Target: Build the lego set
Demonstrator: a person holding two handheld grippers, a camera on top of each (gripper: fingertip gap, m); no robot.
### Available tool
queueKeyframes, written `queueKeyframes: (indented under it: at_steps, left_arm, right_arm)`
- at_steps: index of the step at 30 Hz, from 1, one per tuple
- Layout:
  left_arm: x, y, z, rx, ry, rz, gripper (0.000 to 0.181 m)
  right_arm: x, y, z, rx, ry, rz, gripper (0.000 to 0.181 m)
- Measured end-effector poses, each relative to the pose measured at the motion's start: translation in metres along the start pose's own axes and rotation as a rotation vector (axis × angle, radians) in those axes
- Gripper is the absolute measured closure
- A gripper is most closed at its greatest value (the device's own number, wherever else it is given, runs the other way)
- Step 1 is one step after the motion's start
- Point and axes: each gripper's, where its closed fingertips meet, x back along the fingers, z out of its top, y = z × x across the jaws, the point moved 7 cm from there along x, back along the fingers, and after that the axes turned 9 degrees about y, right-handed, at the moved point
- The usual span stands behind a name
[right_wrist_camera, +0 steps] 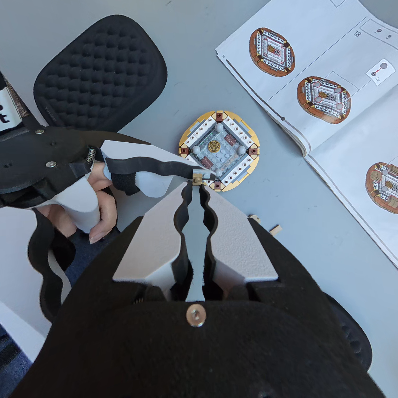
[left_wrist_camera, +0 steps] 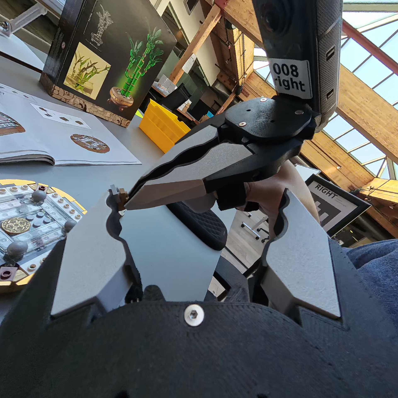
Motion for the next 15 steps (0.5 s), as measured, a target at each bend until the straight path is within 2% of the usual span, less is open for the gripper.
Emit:
queueKeyframes:
  at_steps: [5,15]
  left_arm:
    - [0.0003,0.0029,-0.0058,-0.070,-0.054,-0.006,0.040]
    - [0.0006,0.0017,-0.0064,-0.003,-0.036,-0.022,0.038]
  right_arm:
    - [0.0024,0.0022,-0.0031,-0.027,-0.022,0.054,0.175]
    - [0.0012,0.0049,-0.0063,-0.066,-0.040,0.074,0.174]
